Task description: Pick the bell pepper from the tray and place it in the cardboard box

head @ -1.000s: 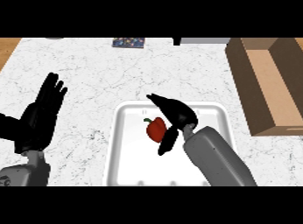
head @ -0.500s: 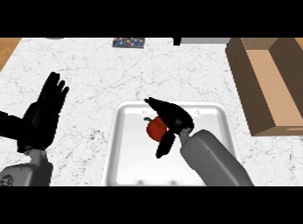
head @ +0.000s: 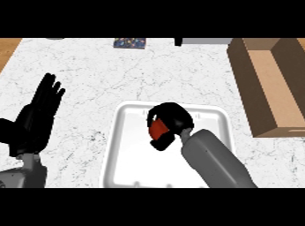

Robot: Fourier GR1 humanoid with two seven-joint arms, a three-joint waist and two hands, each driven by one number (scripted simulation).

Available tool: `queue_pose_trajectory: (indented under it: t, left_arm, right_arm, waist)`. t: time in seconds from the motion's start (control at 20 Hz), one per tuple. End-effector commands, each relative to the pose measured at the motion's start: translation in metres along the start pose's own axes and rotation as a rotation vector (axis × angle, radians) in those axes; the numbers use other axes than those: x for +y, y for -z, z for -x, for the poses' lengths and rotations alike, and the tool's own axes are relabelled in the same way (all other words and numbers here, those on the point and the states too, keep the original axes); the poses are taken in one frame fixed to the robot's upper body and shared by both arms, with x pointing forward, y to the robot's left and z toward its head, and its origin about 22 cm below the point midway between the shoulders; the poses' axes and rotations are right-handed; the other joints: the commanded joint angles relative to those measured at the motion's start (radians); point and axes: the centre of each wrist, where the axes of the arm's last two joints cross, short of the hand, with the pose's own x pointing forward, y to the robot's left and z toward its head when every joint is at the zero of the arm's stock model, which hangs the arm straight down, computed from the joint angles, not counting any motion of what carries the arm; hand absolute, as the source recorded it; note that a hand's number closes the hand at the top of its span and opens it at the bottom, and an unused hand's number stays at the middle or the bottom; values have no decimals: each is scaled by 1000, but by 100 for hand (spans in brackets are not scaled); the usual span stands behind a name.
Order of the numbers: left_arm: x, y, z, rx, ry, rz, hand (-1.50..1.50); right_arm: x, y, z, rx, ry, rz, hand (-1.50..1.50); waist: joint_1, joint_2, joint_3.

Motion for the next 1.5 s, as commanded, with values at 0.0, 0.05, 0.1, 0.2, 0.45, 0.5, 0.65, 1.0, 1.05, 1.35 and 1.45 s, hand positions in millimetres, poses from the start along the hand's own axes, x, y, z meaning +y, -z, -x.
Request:
queue_pose_trajectory:
  t: [0.0, 0.05, 0.1, 0.2, 0.45, 0.5, 0.65, 1.0, 1.05, 1.35, 1.45]
  left_arm:
    - [-12, -10, 8, -9, 15, -9, 0]
    - [-6, 1, 5, -2, -11, 3, 0]
    - [-13, 4, 5, -10, 17, 0, 0]
    - [-9, 1, 2, 16, -2, 8, 0]
    - [-9, 1, 4, 5, 10, 21, 0]
    - [-9, 0, 0, -5, -3, 38, 0]
    - [-21, 3, -6, -26, -9, 65, 0]
    - [-5, 11, 0, -3, 8, 28, 0]
    - [-7, 7, -2, -14, 5, 13, 0]
    - [-4, -4, 3, 5, 18, -1, 0]
    - [-7, -1, 1, -6, 12, -16, 0]
  right_arm:
    - [-5, -5, -5, -36, -62, 28, 150]
    - [2, 6, 0, -18, -60, 60, 150]
    - [-3, 7, 0, -16, -44, 55, 150]
    - [-8, 0, -6, -42, -60, 127, 150]
    - [-43, 19, -40, 216, -150, 301, 150]
    - [-43, 25, -34, 288, -170, 345, 150]
    - [-59, 37, -45, 363, -241, 464, 150]
    - [-86, 35, -117, 270, -388, 496, 150]
    - [-81, 37, -114, 277, -355, 508, 150]
    - [-127, 16, -170, 289, -136, 821, 150]
    - [-125, 14, -172, 328, -126, 881, 150]
  waist:
    - [-4, 0, 0]
    - [1, 2, 0]
    - [0, 2, 0]
    - [-4, 1, 0]
    - [20, 2, -1]
    - [38, 6, -1]
    - [56, 12, -1]
    - [23, 3, -1]
    - [32, 5, -1]
    - [6, -8, 0]
    - [-7, -7, 0]
